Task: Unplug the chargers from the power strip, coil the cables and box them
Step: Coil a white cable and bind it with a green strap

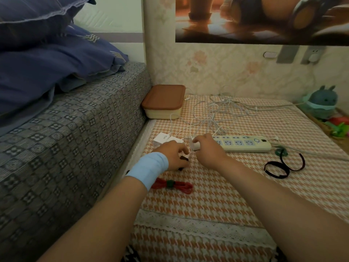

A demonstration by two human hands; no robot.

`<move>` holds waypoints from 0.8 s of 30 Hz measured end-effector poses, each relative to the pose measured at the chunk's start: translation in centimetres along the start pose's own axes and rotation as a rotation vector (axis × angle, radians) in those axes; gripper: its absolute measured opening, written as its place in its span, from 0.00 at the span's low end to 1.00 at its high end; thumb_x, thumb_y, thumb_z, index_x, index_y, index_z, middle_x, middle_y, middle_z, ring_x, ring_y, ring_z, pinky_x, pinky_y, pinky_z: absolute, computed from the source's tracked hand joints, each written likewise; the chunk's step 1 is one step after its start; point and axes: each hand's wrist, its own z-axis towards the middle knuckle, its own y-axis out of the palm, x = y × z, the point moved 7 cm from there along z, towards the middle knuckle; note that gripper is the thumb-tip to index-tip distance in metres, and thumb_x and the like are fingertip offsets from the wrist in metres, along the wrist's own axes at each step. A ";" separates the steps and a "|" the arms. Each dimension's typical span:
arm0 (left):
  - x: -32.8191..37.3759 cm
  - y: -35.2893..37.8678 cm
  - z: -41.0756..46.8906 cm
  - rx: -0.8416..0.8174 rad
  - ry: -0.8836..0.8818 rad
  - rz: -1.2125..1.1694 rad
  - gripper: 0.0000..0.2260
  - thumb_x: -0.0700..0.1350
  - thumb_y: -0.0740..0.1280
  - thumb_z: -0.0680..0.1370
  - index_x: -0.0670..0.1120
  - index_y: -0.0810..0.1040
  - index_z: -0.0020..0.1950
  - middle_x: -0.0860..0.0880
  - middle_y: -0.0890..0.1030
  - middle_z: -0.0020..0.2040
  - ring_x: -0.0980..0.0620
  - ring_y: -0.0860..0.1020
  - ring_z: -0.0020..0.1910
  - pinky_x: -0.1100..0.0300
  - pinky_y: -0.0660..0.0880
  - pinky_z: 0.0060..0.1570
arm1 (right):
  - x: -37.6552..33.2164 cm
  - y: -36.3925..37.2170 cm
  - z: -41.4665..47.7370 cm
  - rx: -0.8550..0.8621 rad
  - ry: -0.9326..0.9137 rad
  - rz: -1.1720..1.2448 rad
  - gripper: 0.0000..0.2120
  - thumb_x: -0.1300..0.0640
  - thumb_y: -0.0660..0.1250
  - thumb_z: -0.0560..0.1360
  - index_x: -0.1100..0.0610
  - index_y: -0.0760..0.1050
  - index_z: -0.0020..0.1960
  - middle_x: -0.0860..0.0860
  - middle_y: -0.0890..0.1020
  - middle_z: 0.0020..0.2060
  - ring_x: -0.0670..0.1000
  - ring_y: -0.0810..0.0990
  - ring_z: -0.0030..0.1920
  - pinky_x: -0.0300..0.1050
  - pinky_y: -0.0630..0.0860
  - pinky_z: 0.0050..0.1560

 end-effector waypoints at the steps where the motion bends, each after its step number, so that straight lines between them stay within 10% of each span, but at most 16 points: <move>1: 0.4 0.4 0.8 -0.018 0.015 0.136 0.19 0.56 0.68 0.75 0.57 0.74 0.65 0.49 0.72 0.64 0.46 0.70 0.62 0.49 0.72 0.60 | 0.1 0.2 0.5 0.006 -0.033 -0.026 0.25 0.63 0.64 0.79 0.52 0.66 0.74 0.55 0.61 0.74 0.59 0.78 0.54 0.53 0.78 0.47; 6: -0.2 1.4 4.2 -0.095 0.019 0.339 0.25 0.56 0.73 0.71 0.60 0.71 0.68 0.48 0.64 0.70 0.43 0.62 0.68 0.45 0.68 0.65 | 0.7 2.4 2.4 -0.122 -0.148 -0.194 0.35 0.59 0.62 0.82 0.45 0.48 0.82 0.51 0.47 0.82 0.59 0.62 0.77 0.56 0.75 0.64; 12: -1.6 0.8 5.8 0.035 0.028 0.255 0.20 0.52 0.73 0.73 0.60 0.75 0.64 0.51 0.68 0.67 0.46 0.65 0.65 0.47 0.70 0.64 | 1.2 1.7 4.2 -0.015 -0.135 -0.180 0.27 0.56 0.70 0.78 0.53 0.66 0.75 0.55 0.67 0.70 0.60 0.79 0.56 0.54 0.77 0.50; 20: -0.5 0.9 5.5 0.003 -0.074 0.345 0.17 0.54 0.66 0.77 0.55 0.76 0.66 0.50 0.68 0.70 0.45 0.67 0.67 0.48 0.70 0.64 | 1.6 -0.8 2.2 0.068 -0.260 -0.241 0.34 0.51 0.71 0.78 0.54 0.61 0.80 0.54 0.70 0.68 0.60 0.78 0.58 0.54 0.77 0.49; 24: 0.3 -1.0 5.1 0.224 -0.204 -0.351 0.16 0.47 0.59 0.81 0.50 0.76 0.66 0.47 0.76 0.66 0.44 0.74 0.62 0.49 0.72 0.62 | 0.4 -3.7 0.3 0.164 -0.323 0.024 0.34 0.49 0.72 0.75 0.53 0.66 0.77 0.51 0.73 0.65 0.53 0.77 0.60 0.50 0.76 0.52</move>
